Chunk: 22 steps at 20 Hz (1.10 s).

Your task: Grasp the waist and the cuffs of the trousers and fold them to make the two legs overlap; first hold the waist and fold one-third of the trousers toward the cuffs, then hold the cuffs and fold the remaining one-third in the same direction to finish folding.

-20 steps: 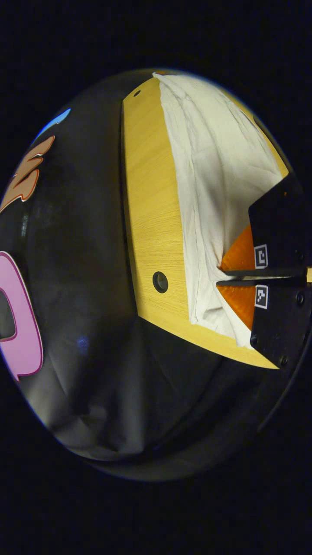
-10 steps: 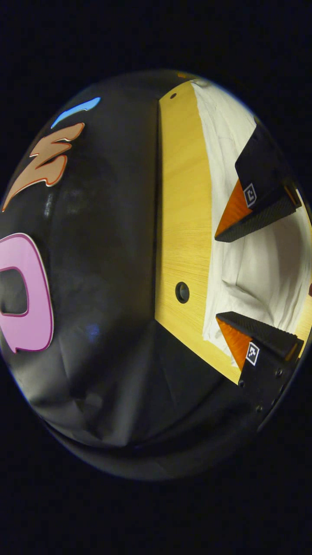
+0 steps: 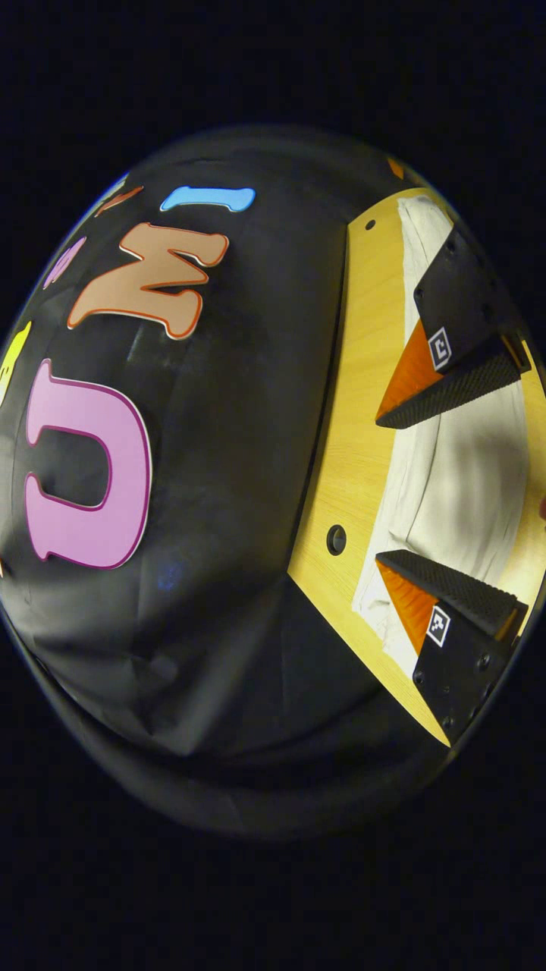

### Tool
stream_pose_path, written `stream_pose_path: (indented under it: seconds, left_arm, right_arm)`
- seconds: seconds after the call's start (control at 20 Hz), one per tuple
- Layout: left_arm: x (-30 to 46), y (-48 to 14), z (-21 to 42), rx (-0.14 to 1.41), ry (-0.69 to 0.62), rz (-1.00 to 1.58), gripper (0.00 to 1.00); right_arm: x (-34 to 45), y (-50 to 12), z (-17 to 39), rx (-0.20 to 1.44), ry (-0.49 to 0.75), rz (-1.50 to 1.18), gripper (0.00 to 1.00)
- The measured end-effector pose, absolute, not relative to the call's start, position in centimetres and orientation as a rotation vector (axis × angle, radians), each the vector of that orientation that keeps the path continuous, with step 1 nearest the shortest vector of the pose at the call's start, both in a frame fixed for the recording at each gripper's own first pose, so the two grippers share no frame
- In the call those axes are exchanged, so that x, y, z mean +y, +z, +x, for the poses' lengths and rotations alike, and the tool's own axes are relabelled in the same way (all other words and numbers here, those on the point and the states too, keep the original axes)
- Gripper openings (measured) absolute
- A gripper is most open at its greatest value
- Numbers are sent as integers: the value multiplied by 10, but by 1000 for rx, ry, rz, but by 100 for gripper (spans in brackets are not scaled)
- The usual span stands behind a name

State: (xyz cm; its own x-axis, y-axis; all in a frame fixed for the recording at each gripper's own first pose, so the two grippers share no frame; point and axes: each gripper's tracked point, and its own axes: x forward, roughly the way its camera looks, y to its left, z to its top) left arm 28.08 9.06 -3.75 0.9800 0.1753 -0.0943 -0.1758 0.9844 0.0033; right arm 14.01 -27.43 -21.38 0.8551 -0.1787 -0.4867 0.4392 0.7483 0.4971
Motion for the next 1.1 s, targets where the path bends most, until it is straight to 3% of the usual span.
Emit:
stream_pose_path:
  seconds: [0.6,0.65,0.7,0.75,0.8,0.95,1.0,1.05,1.1]
  left_arm:
    - [97,-27,273,57,239,-31,95]
    - [98,-27,271,59,236,-42,95]
    - [98,-27,270,62,233,-51,95]
    - [98,-28,270,61,232,-56,95]
    - [97,-27,270,58,230,-60,98]
    - [93,-27,271,56,208,-51,95]
    - [91,-27,271,60,199,-42,95]
    - [90,-27,273,63,190,-33,96]
    - [89,-27,274,62,182,-28,96]
  right_arm:
    - [-288,-273,137,430,-436,792,96]
    - [-289,-271,138,417,-430,797,88]
    - [-288,-272,142,407,-425,799,95]
    - [-287,-273,146,397,-423,799,88]
    - [-285,-274,150,386,-422,800,94]
    - [-291,-285,146,392,-444,775,70]
    - [-293,-285,147,385,-448,778,54]
    - [-292,-287,147,388,-444,779,62]
    - [-296,-290,147,395,-456,770,55]
